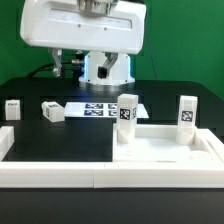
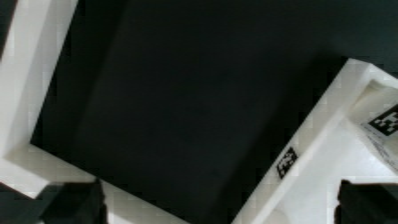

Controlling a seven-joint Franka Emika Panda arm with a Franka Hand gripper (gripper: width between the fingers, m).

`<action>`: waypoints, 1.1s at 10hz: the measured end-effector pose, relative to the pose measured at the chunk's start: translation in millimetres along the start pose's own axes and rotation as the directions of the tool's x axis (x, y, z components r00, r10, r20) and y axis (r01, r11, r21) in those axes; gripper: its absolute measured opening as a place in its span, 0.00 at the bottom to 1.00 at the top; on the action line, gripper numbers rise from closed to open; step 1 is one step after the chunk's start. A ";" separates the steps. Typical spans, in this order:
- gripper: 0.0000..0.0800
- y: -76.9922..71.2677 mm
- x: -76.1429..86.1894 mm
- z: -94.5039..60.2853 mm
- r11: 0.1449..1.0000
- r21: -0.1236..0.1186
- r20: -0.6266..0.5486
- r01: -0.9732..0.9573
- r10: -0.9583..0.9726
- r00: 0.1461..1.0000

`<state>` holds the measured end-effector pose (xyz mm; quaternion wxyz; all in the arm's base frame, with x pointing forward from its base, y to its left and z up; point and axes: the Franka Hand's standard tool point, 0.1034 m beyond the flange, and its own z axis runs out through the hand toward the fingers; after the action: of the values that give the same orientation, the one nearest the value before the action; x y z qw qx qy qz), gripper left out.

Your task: Assemble square table

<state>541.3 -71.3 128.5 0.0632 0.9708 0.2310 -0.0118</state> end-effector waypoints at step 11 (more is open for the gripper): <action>0.81 -33.4 -107.5 57.5 0.982 0.156 0.333 0.109 -0.156 0.930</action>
Offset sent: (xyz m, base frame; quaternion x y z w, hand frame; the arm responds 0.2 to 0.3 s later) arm 0.0000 0.0000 0.0000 0.0000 0.0000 0.0000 1.0000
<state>430.7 -97.1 73.2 0.0360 0.9379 0.2803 -0.2010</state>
